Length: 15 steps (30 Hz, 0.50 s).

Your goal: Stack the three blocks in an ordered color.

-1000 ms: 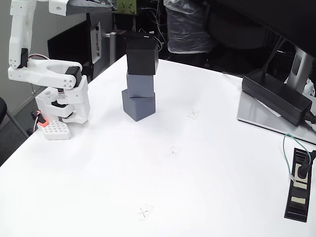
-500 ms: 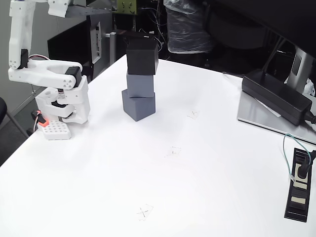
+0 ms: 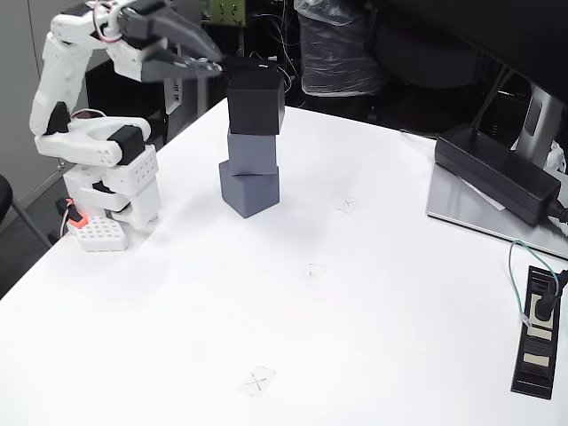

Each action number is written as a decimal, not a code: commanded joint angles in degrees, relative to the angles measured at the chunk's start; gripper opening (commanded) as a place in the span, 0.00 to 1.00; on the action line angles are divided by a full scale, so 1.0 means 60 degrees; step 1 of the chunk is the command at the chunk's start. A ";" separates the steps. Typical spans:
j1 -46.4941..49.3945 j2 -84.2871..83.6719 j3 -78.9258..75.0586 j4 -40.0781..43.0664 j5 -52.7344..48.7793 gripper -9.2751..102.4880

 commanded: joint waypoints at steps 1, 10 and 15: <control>0.0088 0.0059 0.2329 -0.1553 0.0029 0.10; -0.0176 0.0073 0.5669 -0.4072 0.0117 0.10; -0.0688 0.0059 0.5845 -0.4116 0.0146 0.10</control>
